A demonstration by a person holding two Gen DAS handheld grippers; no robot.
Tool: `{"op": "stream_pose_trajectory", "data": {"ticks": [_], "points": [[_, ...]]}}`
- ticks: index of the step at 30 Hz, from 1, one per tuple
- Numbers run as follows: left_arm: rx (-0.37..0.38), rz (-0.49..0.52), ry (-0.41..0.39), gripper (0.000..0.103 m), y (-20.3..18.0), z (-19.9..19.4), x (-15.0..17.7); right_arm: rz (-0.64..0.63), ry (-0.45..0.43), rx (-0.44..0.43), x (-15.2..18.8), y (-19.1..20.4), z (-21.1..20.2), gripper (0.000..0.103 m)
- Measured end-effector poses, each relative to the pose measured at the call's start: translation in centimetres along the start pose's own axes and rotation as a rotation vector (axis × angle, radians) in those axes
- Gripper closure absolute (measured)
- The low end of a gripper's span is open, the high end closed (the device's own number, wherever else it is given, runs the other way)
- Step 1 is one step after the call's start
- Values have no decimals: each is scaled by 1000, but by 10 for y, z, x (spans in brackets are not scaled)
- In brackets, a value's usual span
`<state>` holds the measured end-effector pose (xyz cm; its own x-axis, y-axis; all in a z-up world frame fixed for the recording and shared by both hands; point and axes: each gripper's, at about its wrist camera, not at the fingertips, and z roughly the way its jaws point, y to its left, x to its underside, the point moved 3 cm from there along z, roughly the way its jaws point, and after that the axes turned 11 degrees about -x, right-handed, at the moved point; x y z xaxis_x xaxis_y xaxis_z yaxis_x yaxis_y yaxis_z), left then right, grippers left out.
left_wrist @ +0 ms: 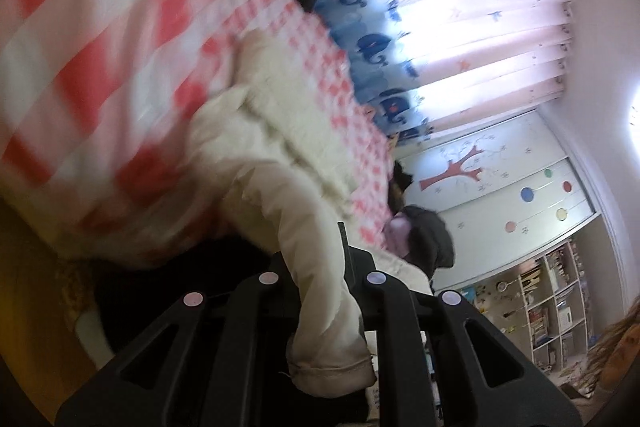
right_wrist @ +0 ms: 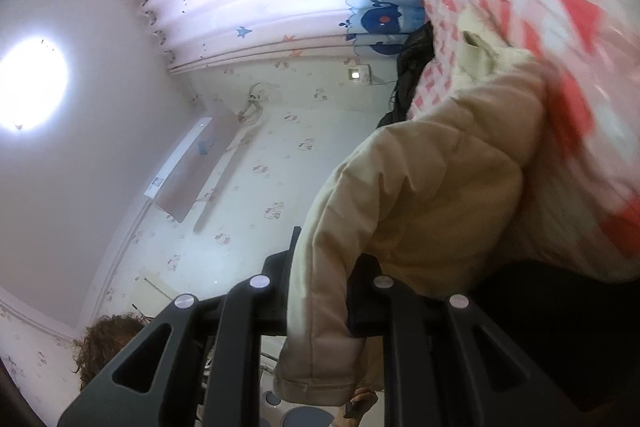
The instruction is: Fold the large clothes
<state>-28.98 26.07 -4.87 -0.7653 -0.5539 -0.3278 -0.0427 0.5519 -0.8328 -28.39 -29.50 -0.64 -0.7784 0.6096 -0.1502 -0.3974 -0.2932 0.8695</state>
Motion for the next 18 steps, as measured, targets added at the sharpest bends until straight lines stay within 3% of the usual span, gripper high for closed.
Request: {"op": "stream_pose_trajectory", "data": {"ticks": [7,18], "points": [[88,11,-84,92,-55,32,-91,-65,9,-45,-68,14,63,85],[62,0,-148,92,-92,105,-214,-74,-38,19,-159,-13,128,85]]}}
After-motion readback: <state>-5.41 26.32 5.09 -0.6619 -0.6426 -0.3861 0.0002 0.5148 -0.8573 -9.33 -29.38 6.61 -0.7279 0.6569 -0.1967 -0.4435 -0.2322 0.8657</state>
